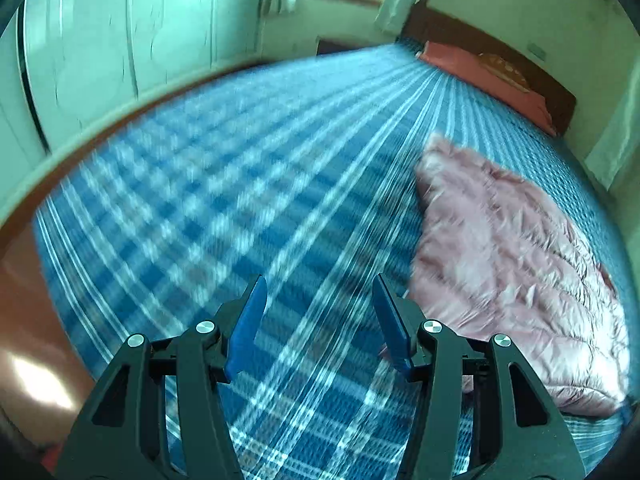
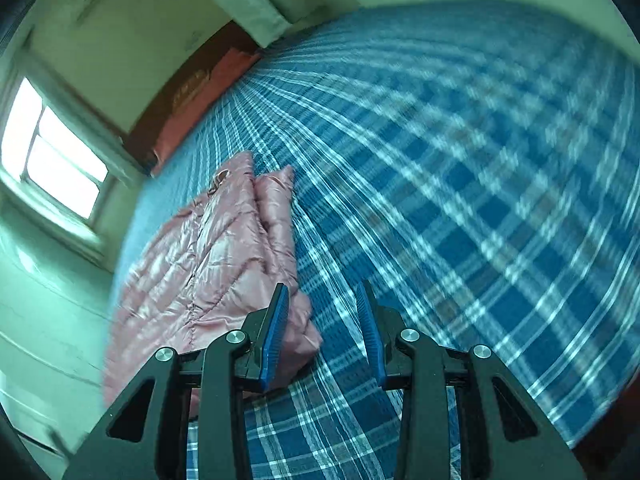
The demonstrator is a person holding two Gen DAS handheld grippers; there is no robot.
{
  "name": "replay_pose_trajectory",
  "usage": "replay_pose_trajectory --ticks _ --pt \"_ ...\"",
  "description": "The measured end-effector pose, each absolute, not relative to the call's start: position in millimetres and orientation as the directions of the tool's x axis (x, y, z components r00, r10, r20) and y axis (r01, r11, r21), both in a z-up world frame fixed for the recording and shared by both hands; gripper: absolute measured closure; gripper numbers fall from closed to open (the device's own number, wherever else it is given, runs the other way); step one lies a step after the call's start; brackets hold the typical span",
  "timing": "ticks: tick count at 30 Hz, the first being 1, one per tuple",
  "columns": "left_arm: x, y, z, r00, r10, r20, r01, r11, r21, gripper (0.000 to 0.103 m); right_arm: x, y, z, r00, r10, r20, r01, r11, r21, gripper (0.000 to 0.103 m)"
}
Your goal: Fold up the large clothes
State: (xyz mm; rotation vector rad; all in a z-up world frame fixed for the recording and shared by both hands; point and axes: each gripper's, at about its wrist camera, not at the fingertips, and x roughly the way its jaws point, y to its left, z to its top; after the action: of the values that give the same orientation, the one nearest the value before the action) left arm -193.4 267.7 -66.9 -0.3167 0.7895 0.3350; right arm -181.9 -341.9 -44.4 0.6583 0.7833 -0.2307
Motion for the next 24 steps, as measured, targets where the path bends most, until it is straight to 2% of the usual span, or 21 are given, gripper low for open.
replay_pose_trajectory --ticks 2,4,5,6,11,14,15,18,24 --pt "-191 251 -50 0.693 0.199 -0.693 -0.371 0.922 -0.106 0.039 -172 -326 -29 0.708 0.023 -0.706 0.389 0.822 0.416 0.067" --pt "-185 229 -38 0.724 0.176 -0.667 -0.308 0.948 -0.085 0.035 -159 -306 -18 0.715 0.021 -0.699 0.341 0.862 0.375 0.058" --pt "-180 219 -35 0.730 0.156 -0.666 -0.279 0.957 -0.081 0.034 -154 -296 -16 0.720 0.026 -0.693 0.318 0.876 0.363 0.047" --pt "-176 211 -34 0.731 0.142 -0.668 -0.259 0.963 -0.079 0.034 -146 -283 -13 0.724 0.041 -0.689 0.279 0.896 0.346 0.045" --pt "-142 161 -39 0.715 0.063 -0.696 -0.161 0.984 -0.076 0.034 -110 -220 -12 0.695 0.102 -0.712 0.115 0.961 0.250 0.045" --pt "-124 133 -47 0.702 0.048 -0.711 -0.118 0.992 -0.050 0.034 -85 -184 -10 0.686 0.118 -0.718 0.037 0.980 0.197 0.053" --pt "-120 126 -48 0.700 0.047 -0.713 -0.111 0.993 -0.044 0.036 -78 -176 -9 0.684 0.128 -0.719 0.020 0.981 0.194 0.057" --pt "-100 109 -52 0.696 0.052 -0.716 -0.098 0.995 -0.023 0.042 -57 -153 -8 0.677 0.159 -0.718 -0.017 0.980 0.200 0.058" --pt "-71 87 -73 0.649 0.083 -0.757 -0.098 0.995 0.025 0.043 -31 -126 -22 0.638 0.155 -0.754 -0.046 0.985 0.164 0.058"
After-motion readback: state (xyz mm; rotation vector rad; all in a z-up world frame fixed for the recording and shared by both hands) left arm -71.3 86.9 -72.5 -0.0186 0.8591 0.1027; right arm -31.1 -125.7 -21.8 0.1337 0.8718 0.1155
